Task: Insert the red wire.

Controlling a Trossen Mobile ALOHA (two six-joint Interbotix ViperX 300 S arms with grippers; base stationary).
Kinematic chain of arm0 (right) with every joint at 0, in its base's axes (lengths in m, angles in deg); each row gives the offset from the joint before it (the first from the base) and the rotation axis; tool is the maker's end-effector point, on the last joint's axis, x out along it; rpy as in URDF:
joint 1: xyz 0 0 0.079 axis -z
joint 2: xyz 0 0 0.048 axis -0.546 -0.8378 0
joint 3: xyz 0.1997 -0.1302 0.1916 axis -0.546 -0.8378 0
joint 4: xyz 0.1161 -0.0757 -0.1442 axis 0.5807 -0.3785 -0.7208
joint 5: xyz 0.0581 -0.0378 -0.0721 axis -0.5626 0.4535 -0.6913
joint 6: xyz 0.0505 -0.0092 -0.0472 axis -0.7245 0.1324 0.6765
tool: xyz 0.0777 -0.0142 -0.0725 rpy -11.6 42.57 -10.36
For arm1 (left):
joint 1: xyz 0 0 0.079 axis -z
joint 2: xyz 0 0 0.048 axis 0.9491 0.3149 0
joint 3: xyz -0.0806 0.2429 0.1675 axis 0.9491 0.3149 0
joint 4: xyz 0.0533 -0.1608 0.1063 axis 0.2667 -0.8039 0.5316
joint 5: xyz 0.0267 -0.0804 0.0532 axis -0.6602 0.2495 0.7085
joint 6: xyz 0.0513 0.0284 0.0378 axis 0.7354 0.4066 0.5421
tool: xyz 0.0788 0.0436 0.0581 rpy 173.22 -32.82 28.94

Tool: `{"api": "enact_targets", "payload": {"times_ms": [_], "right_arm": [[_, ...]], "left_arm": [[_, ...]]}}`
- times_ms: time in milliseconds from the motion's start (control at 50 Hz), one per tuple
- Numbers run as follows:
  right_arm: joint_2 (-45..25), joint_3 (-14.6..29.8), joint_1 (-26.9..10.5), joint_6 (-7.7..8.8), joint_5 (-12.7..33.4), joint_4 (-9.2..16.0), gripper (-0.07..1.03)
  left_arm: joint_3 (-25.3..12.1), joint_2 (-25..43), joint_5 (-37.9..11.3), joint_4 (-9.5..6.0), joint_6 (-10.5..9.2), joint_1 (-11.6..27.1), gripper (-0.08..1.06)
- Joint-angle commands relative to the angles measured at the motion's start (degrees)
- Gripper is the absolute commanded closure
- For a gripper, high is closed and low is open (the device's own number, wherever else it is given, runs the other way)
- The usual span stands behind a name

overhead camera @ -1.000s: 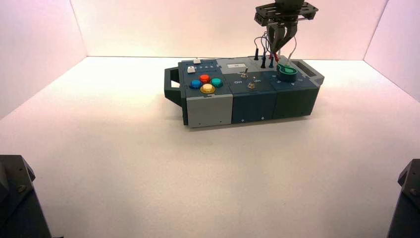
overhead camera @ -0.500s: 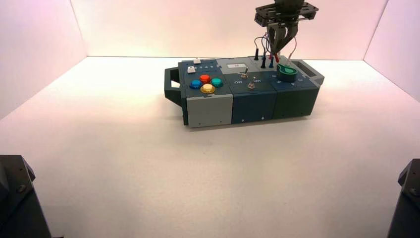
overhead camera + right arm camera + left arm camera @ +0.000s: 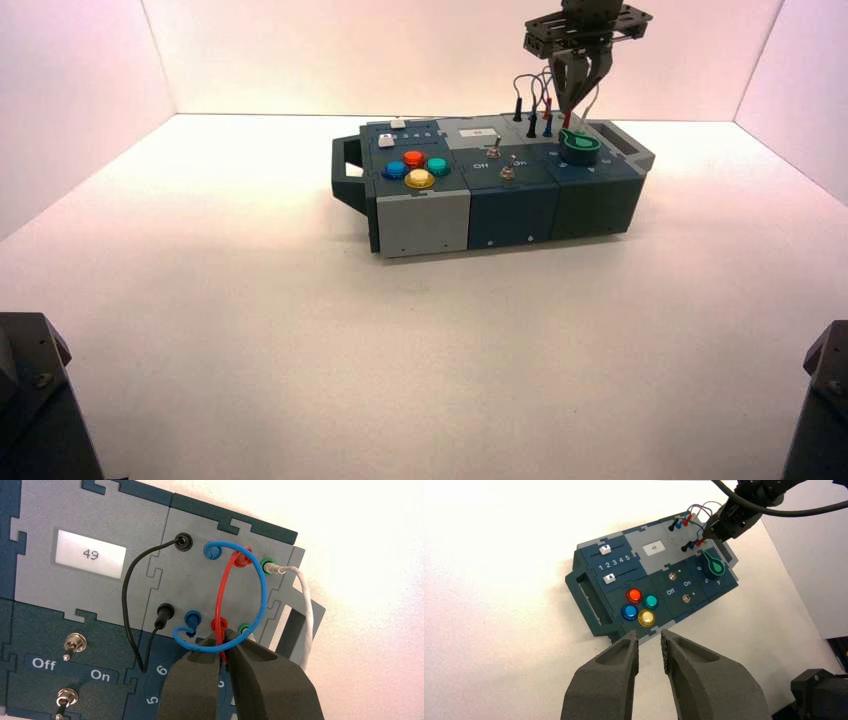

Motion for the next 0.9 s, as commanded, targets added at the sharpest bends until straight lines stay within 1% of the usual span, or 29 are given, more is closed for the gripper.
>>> {"api": "enact_targets", "payload": {"times_ms": [20, 280, 460, 640, 680, 780, 900], "right_arm": [[-0.1, 1.1, 0.2, -0.09, 0.3, -0.4, 0.99], [-2.4, 2.2, 0.2, -0.09, 0.2, -1.1, 0.99], [-2.6, 2.5, 0.2, -0.09, 0.3, -1.5, 0.99], [-2.1, 2.7, 0.2, -1.14, 0.8, -1.7, 0.98], [-1.8, 2.8, 0.2, -1.41, 0.8, -1.7, 0.95], [-1.1, 3.4, 0.2, -2.46, 1.2, -1.7, 0.75], [0.3, 3.6, 0.0, -2.64, 1.8, -1.7, 0.73]], "left_arm": [[-1.8, -0.4, 0.5, -0.09, -0.18, -0.4, 0.70], [-1.8, -0.4, 0.4, -0.09, -0.18, -0.4, 0.70], [-1.8, -0.4, 0.4, -0.09, -0.18, -0.4, 0.70], [-1.8, -0.3, 0.4, -0.09, -0.18, -0.4, 0.70], [-1.8, -0.3, 0.4, -0.09, -0.09, -0.4, 0.70], [-1.8, -0.3, 0.4, -0.09, -0.09, -0.4, 0.70], [-1.6, -0.4, 0.4, -0.09, 0.00, -0.4, 0.70]]}}
